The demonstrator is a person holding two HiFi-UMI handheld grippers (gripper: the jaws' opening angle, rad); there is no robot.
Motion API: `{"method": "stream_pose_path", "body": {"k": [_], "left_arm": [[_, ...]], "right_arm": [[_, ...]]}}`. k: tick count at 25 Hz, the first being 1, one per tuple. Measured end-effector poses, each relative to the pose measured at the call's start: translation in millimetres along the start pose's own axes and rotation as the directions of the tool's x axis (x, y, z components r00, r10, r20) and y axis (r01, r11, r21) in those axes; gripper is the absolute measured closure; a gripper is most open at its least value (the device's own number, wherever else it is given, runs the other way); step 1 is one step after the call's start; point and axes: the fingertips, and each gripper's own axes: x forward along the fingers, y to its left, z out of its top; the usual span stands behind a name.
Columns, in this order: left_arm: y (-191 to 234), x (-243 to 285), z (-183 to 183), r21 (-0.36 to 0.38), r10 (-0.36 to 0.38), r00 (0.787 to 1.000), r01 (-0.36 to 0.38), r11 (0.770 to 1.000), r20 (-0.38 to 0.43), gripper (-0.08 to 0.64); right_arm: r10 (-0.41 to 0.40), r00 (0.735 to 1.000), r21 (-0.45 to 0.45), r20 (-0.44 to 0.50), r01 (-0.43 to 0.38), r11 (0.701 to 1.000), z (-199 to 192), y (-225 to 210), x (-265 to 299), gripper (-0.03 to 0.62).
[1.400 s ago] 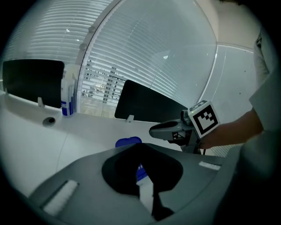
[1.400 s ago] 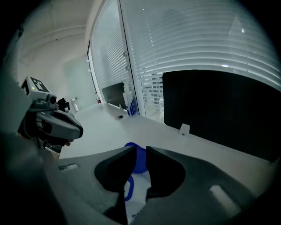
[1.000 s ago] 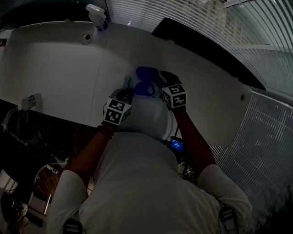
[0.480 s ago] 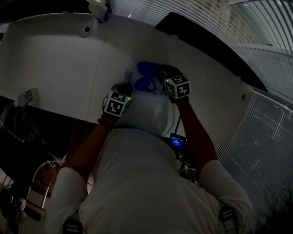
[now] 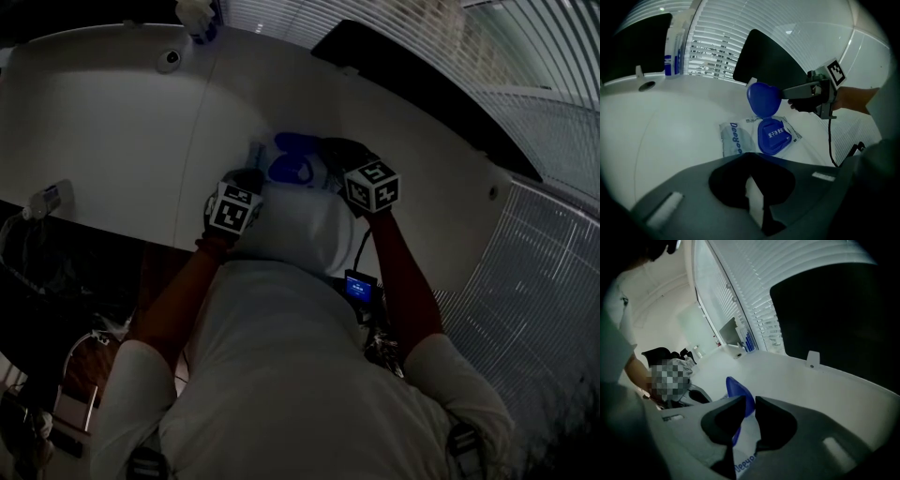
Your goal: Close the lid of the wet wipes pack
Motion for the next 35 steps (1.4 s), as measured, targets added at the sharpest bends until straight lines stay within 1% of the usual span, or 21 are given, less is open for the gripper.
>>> {"method": "stream_pose_path", "body": {"k": [2, 5, 8, 11, 13, 16, 19, 21, 24, 27, 30, 33, 35], "left_arm": [[-1.0, 1.4, 0.2, 0.015, 0.001, 1.000, -0.001, 1.000, -0.003, 0.558], [-2.6, 2.5, -0.1, 0.027, -0.002, 1.000, 0.002, 1.000, -0.011, 0.558], [-2.2, 3.8, 1.1, 0.038, -0.005, 1.000, 0.006, 0.999, -0.012, 0.558], [-4.4, 5.2, 2.6, 0.067, -0.011, 1.000, 0.012, 0.998, -0.006, 0.558], [-4.2, 5.4, 0.4, 0.067, -0.005, 1.000, 0.006, 0.998, -0.017, 0.558], [-4.4, 6.0, 2.9, 0.078, -0.009, 1.000, 0.010, 0.997, -0.006, 0.558], [-3.0, 5.2, -1.1, 0.071, -0.006, 1.000, 0.007, 0.997, -0.016, 0.558], [-2.5, 5.3, -1.5, 0.074, -0.006, 1.000, 0.007, 0.997, -0.017, 0.558], [-1.7, 3.9, -4.5, 0.067, -0.002, 0.999, 0.004, 0.998, -0.032, 0.558], [-2.7, 5.2, -2.2, 0.073, -0.011, 1.000, 0.012, 0.997, -0.021, 0.558], [-2.9, 4.5, -0.9, 0.075, -0.012, 1.000, 0.014, 0.997, -0.022, 0.558], [-2.1, 4.3, -1.6, 0.071, -0.010, 1.000, 0.012, 0.997, -0.023, 0.558], [-1.9, 5.3, -1.6, 0.068, -0.014, 1.000, 0.015, 0.998, -0.016, 0.558]], "right_arm": [[0.054, 0.999, 0.000, 0.002, -0.054, 0.999, -3.1, 11.8, -8.8, 0.523], [0.138, 0.990, 0.007, -0.025, -0.138, 0.990, -16.6, 28.4, -20.7, 0.499], [0.206, 0.976, 0.029, -0.066, -0.204, 0.978, -32.1, 40.2, -26.6, 0.489], [0.265, 0.958, 0.055, -0.105, -0.261, 0.964, -44.7, 51.1, -28.1, 0.489], [0.283, 0.950, 0.060, -0.129, -0.277, 0.959, -50.2, 55.0, -26.3, 0.489], [0.287, 0.945, 0.066, -0.160, -0.280, 0.958, -55.5, 58.3, -21.7, 0.489], [0.298, 0.932, 0.070, -0.207, -0.290, 0.954, -62.4, 62.9, -17.0, 0.489], [0.297, 0.924, 0.067, -0.239, -0.290, 0.955, -66.8, 63.5, -14.2, 0.489], [0.269, 0.916, 0.036, -0.298, -0.271, 0.962, -74.4, 62.0, -10.2, 0.492], [0.221, 0.903, -0.033, -0.369, -0.250, 0.968, -83.6, 60.7, -4.3, 0.500], [0.153, 0.892, -0.122, -0.426, -0.224, 0.967, -93.2, 56.7, 3.1, 0.516], [0.089, 0.886, -0.196, -0.455, -0.197, 0.961, -97.5, 53.3, 9.4, 0.541], [0.060, 0.886, -0.219, -0.459, -0.178, 0.959, -95.3, 53.8, 11.7, 0.556]]}}
